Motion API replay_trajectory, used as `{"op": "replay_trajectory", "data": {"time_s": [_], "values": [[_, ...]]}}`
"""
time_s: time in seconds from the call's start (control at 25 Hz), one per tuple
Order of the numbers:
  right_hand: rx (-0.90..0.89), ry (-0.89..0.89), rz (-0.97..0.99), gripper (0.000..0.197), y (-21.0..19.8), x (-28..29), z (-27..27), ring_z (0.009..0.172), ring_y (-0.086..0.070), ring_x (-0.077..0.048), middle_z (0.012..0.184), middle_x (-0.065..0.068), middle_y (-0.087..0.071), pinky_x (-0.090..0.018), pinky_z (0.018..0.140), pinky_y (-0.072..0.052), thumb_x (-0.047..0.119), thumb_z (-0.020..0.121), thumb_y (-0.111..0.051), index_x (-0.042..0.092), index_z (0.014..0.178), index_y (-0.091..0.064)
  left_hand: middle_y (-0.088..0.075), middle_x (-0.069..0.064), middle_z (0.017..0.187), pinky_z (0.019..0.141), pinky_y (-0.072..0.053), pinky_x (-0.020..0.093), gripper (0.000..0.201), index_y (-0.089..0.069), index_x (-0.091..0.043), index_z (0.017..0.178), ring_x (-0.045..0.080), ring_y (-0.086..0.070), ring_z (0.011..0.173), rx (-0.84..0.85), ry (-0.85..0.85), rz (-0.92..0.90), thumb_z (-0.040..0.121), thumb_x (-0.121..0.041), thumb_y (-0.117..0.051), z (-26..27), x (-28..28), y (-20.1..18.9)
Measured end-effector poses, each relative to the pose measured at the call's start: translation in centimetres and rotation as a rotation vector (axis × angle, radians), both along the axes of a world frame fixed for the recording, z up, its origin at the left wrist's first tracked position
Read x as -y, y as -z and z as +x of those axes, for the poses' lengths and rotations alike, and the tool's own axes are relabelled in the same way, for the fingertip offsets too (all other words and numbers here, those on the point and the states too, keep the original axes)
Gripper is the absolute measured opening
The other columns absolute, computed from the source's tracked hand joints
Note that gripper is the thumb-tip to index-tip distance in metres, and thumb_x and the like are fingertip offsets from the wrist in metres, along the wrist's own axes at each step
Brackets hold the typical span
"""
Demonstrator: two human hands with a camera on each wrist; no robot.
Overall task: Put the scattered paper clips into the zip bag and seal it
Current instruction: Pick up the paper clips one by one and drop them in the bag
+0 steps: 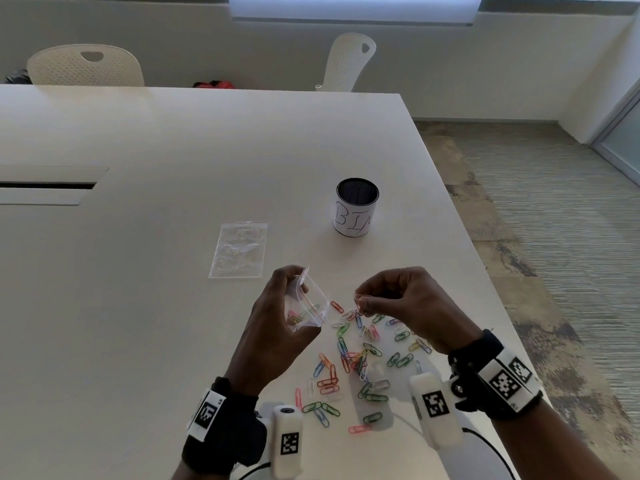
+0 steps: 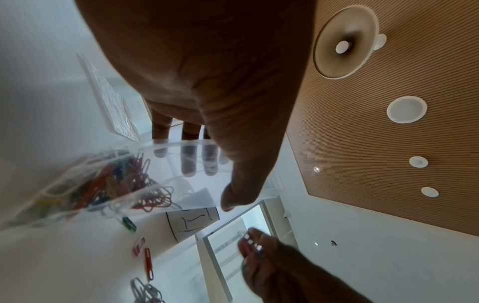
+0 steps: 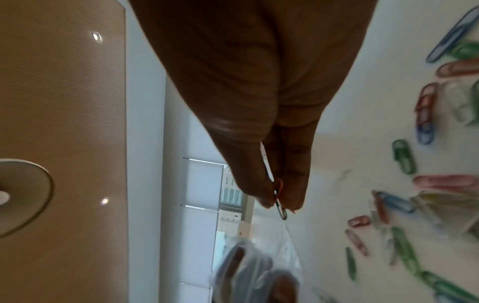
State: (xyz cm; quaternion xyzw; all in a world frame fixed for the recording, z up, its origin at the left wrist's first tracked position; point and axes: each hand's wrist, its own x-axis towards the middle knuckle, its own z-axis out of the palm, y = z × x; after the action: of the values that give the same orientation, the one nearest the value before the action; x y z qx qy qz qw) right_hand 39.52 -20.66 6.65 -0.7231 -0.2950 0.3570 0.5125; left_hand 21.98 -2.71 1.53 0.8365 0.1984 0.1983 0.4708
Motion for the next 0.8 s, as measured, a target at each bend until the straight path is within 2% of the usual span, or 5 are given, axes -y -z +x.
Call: {"op": "replay_trajectory", "data": {"time_s": [0.2,0.36,0.48,0.64,0.8], "values": [[-0.006,-0.078,0.134,0.022,-3.4,-1.9,-1.7,0.091,-0.079,-0.031,0.095,-0.013,-0.081,-0.034,0.087,-0.064,0.005,0.086,-0.081,0.002,0.107,-0.077,-0.059,-0.009,0.122,0.076,-0.058,0.013,0.078,-0.043,-0.030,0.139,0.011,-0.064,0.109,0.005,0.006,0.028,0.078,-0.018,-0.090,0.0,0.1,-0.2],[0.368,-0.186,0.064,0.017,-4.2,-4.3,-3.1,0.085,-0.079,-0.009,0.092,0.000,-0.082,-0.028,0.084,-0.064,0.009,0.086,-0.083,0.012,0.102,-0.081,-0.062,-0.007,0.121,0.071,-0.059,0.019,0.075,-0.044,-0.032,0.138,0.016,-0.068,0.100,0.022,0.021,0.012,0.079,-0.018,-0.089,0.0,0.2,-0.1],[0.547,-0.242,0.023,0.017,-4.2,-5.2,-3.6,0.083,-0.077,-0.004,0.094,0.003,-0.082,-0.028,0.081,-0.064,0.010,0.086,-0.082,0.017,0.102,-0.083,-0.063,-0.007,0.124,0.077,-0.063,0.027,0.074,-0.043,-0.033,0.138,0.017,-0.069,0.104,0.014,0.016,0.016,0.081,-0.017,-0.088,0.0,0.1,0.0],[0.616,-0.148,0.055,0.015,-4.3,-5.1,-2.8,0.082,-0.076,-0.001,0.093,0.004,-0.082,-0.017,0.081,-0.062,0.009,0.088,-0.080,0.016,0.101,-0.083,-0.060,-0.007,0.120,0.078,-0.058,0.014,0.071,-0.044,-0.028,0.137,0.011,-0.065,0.108,0.026,-0.003,0.046,0.081,-0.019,-0.088,-0.2,0.1,0.0],[0.636,-0.106,-0.017,0.011,-1.5,-5.5,-0.5,0.081,-0.075,-0.004,0.091,0.002,-0.080,-0.027,0.081,-0.064,0.009,0.089,-0.079,0.014,0.098,-0.082,-0.060,-0.007,0.117,0.078,-0.055,0.010,0.068,-0.045,-0.025,0.136,0.006,-0.062,0.108,0.054,-0.025,0.038,0.082,-0.019,-0.087,-0.7,-0.1,0.1]]}}
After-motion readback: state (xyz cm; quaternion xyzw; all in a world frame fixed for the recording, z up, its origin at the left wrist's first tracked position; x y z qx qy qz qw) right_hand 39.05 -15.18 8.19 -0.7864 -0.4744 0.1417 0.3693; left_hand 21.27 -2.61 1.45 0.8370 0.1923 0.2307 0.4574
